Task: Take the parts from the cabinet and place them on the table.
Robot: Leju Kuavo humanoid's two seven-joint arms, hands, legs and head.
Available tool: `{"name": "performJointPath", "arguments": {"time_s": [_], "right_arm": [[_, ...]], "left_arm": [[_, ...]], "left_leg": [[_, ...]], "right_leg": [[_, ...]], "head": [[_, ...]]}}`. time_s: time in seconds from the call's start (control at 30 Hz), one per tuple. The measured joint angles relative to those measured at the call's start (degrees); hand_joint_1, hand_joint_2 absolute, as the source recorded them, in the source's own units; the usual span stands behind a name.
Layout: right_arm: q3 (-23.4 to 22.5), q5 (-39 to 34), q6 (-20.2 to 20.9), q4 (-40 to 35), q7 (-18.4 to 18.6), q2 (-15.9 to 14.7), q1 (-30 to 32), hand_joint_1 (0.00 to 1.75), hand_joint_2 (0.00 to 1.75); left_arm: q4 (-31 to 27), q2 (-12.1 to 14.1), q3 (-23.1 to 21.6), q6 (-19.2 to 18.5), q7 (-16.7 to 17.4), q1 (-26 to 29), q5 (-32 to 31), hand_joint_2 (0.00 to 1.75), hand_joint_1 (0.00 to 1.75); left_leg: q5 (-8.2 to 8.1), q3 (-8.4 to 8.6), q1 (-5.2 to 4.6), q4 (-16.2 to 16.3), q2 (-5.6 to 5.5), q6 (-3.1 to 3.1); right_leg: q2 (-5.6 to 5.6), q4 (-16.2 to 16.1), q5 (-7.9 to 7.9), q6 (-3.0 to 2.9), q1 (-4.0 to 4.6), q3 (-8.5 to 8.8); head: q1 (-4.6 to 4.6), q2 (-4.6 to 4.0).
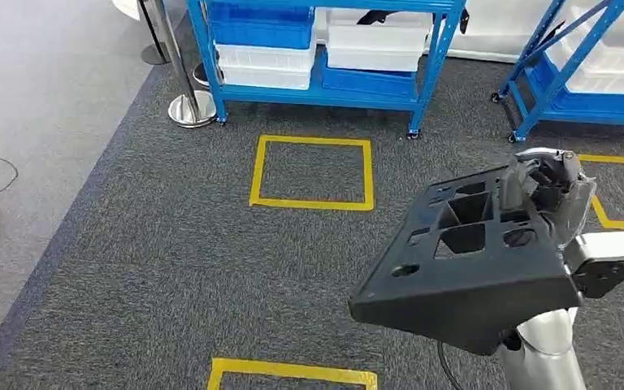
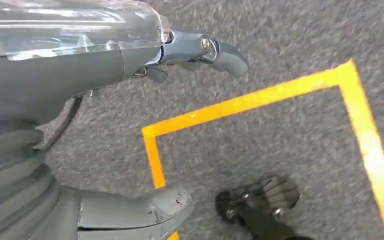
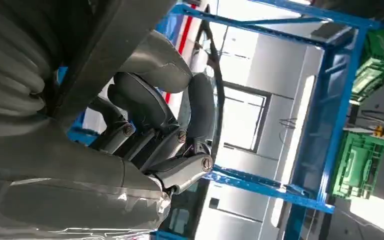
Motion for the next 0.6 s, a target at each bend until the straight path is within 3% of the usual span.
{"name": "performJointPath", "arguments": {"time_s": [0.03, 0.07, 0.1, 0.13, 0.23, 0.27, 0.3, 0.33, 0.37, 0.4, 0.43, 0.47, 0.53, 0.57, 0.6], "right_arm": [[0.0, 0.2, 0.1, 0.0, -0.1, -0.3, 0.1, 1.75, 1.75], [-0.1, 0.3, 0.2, 0.0, -0.1, -0.4, 0.2, 1.75, 1.75], [-0.3, 0.3, 0.2, -0.1, -0.2, -0.6, 0.2, 1.75, 1.75], [-0.5, 0.2, 0.2, -0.3, -0.2, -0.6, 0.4, 1.75, 1.75], [-1.5, -0.5, 0.3, -0.4, -0.2, -1.2, 1.5, 1.75, 1.75], [-1.7, -0.5, 0.3, -0.5, -0.2, -1.2, 1.6, 1.75, 1.75], [-1.8, -0.5, 0.3, -0.5, -0.2, -1.3, 1.6, 1.75, 1.75], [-1.9, -0.5, 0.3, -0.5, -0.2, -1.4, 1.7, 1.75, 1.75], [-1.9, -0.5, 0.3, -0.5, -0.2, -1.4, 1.8, 1.75, 1.75], [-2.0, -0.5, 0.3, -0.5, -0.2, -1.4, 2.0, 1.75, 1.75], [-2.1, -0.5, 0.3, -0.5, -0.2, -1.5, 2.2, 1.75, 1.75], [-2.1, -0.5, 0.4, -0.5, -0.2, -1.5, 2.4, 1.75, 1.75], [-2.3, -0.5, 0.4, -0.5, -0.2, -1.5, 2.6, 1.75, 1.75], [-2.4, -0.5, 0.4, -0.5, -0.2, -1.5, 2.6, 1.75, 1.75], [-2.4, -0.5, 0.4, -0.5, -0.2, -1.5, 2.6, 1.75, 1.75]], "left_arm": [[0.0, 0.0, 0.0, 0.0, 0.0, 0.1, 0.0, 1.75, 0.00], [0.0, 0.0, 0.0, 0.0, -0.1, 0.1, 0.0, 1.75, 0.00], [0.0, 0.0, 0.0, 0.0, -0.1, 0.3, 0.0, 1.75, 0.00], [0.0, 0.0, 0.0, 0.0, -0.1, 0.3, 0.0, 1.75, 0.00], [0.0, 0.0, 0.0, 0.1, -0.1, 0.2, 0.1, 1.75, 0.00], [0.0, 0.2, 0.0, 0.1, -0.1, 0.2, 0.1, 1.75, 0.00], [0.0, 0.2, 0.0, 0.1, -0.1, 0.3, 0.1, 1.75, 0.00], [0.0, 0.2, 0.0, 0.1, -0.1, 0.4, 0.1, 1.75, 0.00], [0.0, 0.2, 0.0, 0.1, -0.1, 0.4, 0.1, 1.75, 0.00], [0.0, 0.2, 0.0, 0.1, -0.1, 0.5, 0.1, 1.75, 0.00], [0.0, 0.2, 0.0, 0.1, -0.1, 0.5, 0.1, 1.75, 0.00], [0.0, 0.2, 0.0, 0.1, -0.1, 0.5, 0.1, 1.75, 0.00], [0.0, 0.2, 0.0, 0.1, -0.1, 0.5, 0.1, 1.75, 0.00], [0.0, 0.2, 0.0, 0.1, -0.1, 0.4, 0.1, 1.75, 0.00], [0.0, 0.7, 0.0, 0.1, -0.1, 0.4, 0.1, 1.75, 0.00]], "left_leg": [[0.23, -0.72, 0.07, 0.4, 0.39, -0.22], [0.34, -1.19, 0.06, 1.0, 0.80, -0.44], [0.25, -1.54, -0.26, 1.6, 1.10, -0.79], [0.28, -1.67, -0.38, 2.2, 1.56, -1.12], [0.93, -1.65, -0.36, 2.2, 3.41, -2.20], [0.21, -2.09, 0.00, 2.8, 2.27, -2.82], [-2.06, -2.75, 0.07, 4.9, 0.40, -3.15], [-5.08, -4.23, 0.13, 8.9, -0.63, -3.33], [-7.83, -6.08, 0.14, 13.9, -1.09, -3.42], [-9.54, -7.55, 0.13, 18.0, -1.20, -3.43], [-10.09, -8.31, 0.12, 20.7, -1.24, -3.33], [-9.28, -7.75, 0.11, 20.3, -1.28, -3.11], [-4.71, -2.56, -0.10, 11.9, -1.86, -2.17], [-2.71, 0.42, -0.20, 6.6, -3.20, -1.45], [-3.14, 2.09, -0.10, 3.2, -6.42, -0.23]], "right_leg": [[-0.55, -3.8, 1.71, 0.10, -0.15, 2.94], [-1.99, -8.9, 1.68, 0.14, -0.17, 6.66], [-4.22, -14.3, -0.85, 0.06, 0.10, 10.59], [-3.97, -17.1, -2.41, -0.94, 0.51, 11.79], [-2.40, -17.1, -1.88, -2.29, 0.47, 10.92], [-2.01, -17.3, -1.32, -3.00, 0.20, 10.72], [-1.37, -17.3, -0.95, -3.46, 0.18, 10.31], [-0.86, -17.3, -0.56, -3.71, 0.24, 9.86], [-0.25, -17.2, -0.24, -3.88, 0.39, 9.39], [0.38, -17.1, 0.04, -3.93, 0.54, 9.00], [1.13, -17.0, 0.29, -3.91, 0.68, 8.61], [1.74, -16.9, 0.46, -3.90, 0.82, 8.35], [3.28, -16.8, 0.60, -3.80, 1.12, 8.25], [3.86, -16.7, 0.64, -3.75, 1.21, 8.32], [4.18, -16.7, 0.71, -3.62, 0.87, 8.12]], "head": [[-0.02, 0.00], [0.02, 0.00], [0.26, 0.00], [0.22, 0.00], [0.33, 0.00], [0.24, 0.00], [0.04, 0.00], [-0.13, 0.00], [-0.20, 0.00], [-0.18, 0.00], [-0.18, 0.00], [-0.18, 0.00], [-0.24, 0.00], [-0.31, 0.00], [-0.07, 0.00]]}}
